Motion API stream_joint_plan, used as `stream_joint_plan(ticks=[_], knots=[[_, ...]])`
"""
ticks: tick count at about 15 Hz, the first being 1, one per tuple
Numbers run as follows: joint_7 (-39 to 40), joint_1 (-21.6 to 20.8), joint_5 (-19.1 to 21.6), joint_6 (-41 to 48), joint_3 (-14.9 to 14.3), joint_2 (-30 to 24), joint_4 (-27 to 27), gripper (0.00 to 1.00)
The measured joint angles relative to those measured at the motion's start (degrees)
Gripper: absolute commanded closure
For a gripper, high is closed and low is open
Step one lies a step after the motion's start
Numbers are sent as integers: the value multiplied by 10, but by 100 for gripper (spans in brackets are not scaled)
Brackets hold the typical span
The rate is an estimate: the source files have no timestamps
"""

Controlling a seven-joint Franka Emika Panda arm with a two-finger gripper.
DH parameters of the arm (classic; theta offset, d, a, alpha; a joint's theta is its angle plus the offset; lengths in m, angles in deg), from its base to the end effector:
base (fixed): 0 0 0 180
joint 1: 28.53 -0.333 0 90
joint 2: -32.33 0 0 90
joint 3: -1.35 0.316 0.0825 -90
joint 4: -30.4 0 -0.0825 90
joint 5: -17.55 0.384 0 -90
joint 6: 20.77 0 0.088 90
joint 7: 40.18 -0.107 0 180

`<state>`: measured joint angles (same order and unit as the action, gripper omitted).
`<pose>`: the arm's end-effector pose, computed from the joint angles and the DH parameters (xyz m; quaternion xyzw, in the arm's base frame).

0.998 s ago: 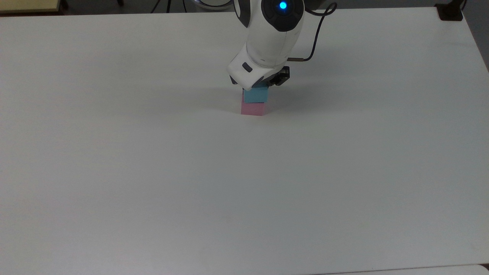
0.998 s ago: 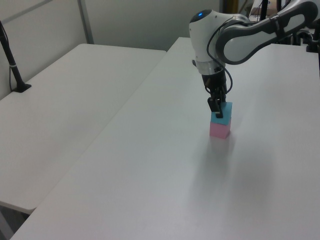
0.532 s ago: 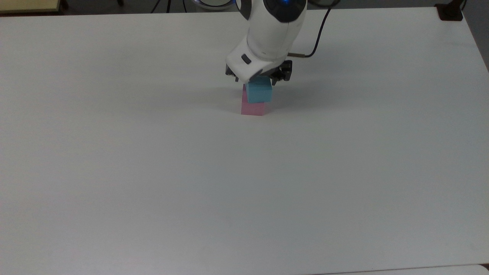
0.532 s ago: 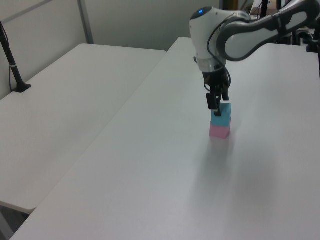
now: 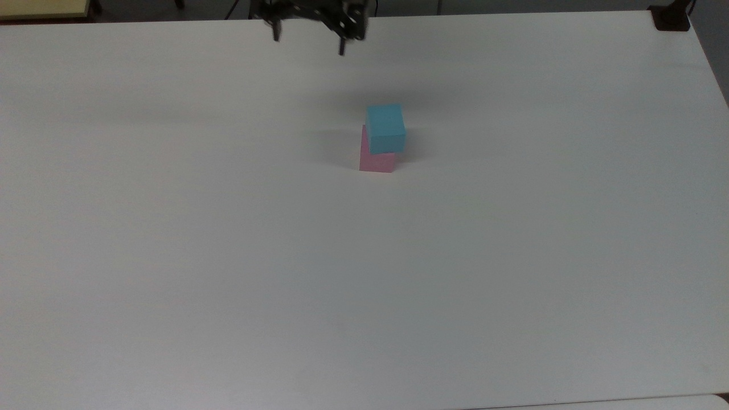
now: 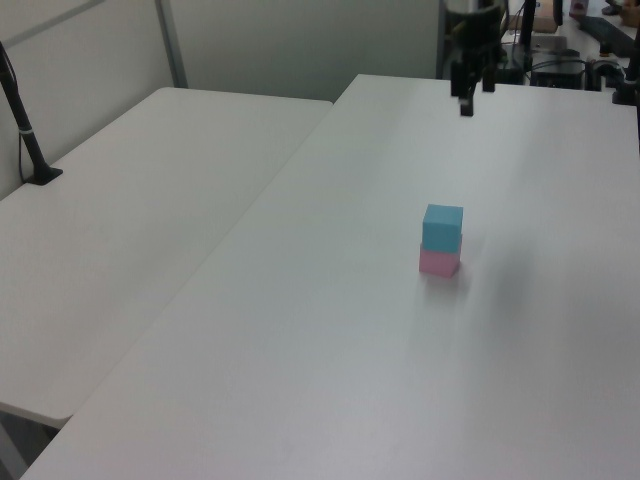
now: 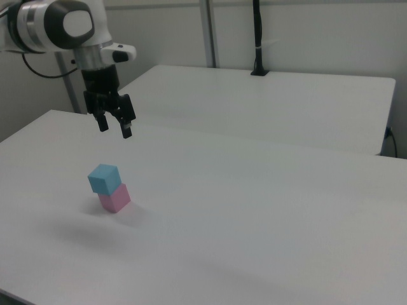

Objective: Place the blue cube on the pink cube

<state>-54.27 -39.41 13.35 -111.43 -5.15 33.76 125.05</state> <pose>0.5573 0.0356 0.5738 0.9948 -0.0824 -0.0405 0.0451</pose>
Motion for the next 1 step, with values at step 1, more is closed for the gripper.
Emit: stream_joint_plan(ticks=[1], knots=[[6,11,-5,10,-1,-6,1,0]])
